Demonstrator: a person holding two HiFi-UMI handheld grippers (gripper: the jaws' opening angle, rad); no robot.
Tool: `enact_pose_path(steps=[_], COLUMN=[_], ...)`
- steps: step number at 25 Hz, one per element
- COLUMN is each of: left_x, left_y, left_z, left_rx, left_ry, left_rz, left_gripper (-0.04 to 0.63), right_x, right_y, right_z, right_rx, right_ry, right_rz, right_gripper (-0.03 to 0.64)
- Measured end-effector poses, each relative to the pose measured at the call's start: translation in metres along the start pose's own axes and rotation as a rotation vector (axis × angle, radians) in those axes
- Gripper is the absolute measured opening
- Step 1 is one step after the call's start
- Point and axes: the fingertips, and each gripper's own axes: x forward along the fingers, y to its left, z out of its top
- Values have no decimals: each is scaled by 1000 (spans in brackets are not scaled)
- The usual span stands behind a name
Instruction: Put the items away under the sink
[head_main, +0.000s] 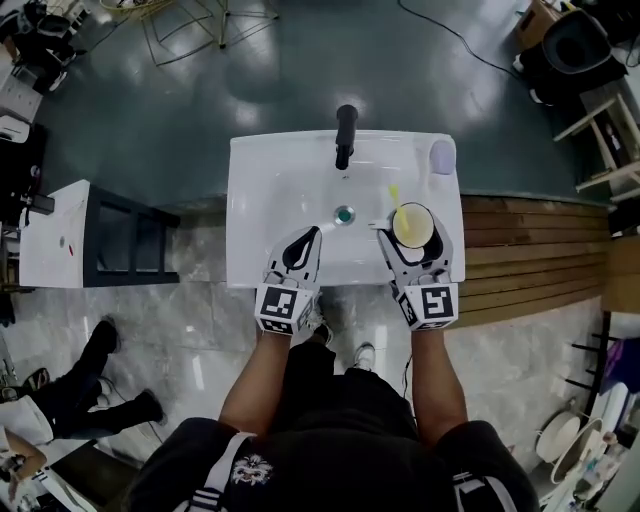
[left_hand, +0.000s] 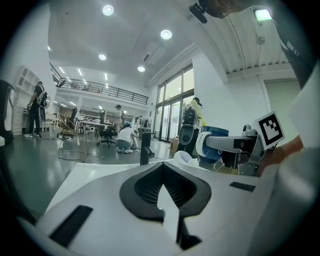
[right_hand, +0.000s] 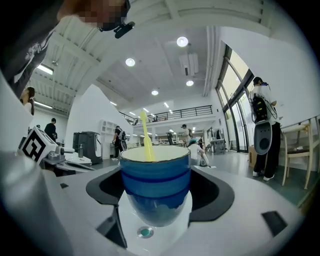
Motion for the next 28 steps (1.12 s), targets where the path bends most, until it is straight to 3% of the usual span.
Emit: enact_pose_path(steps=[14,23,28], left_x=[-106,-161,-175], left_y=[-100,-130,-126], left_z=[6,-16,-32], left_rx=[-15,-19,3], left_ry=[-88,-47,-8], left_rz=[149,220,201], left_gripper=[0,0,0], right_x=[-114,-155,-169], right_y=[44,76,100], right_z=[3,3,6], right_rx=[-18,7,22], right_ry=[5,4,-24], right_rz=[186,267,297], right_gripper=[402,402,402])
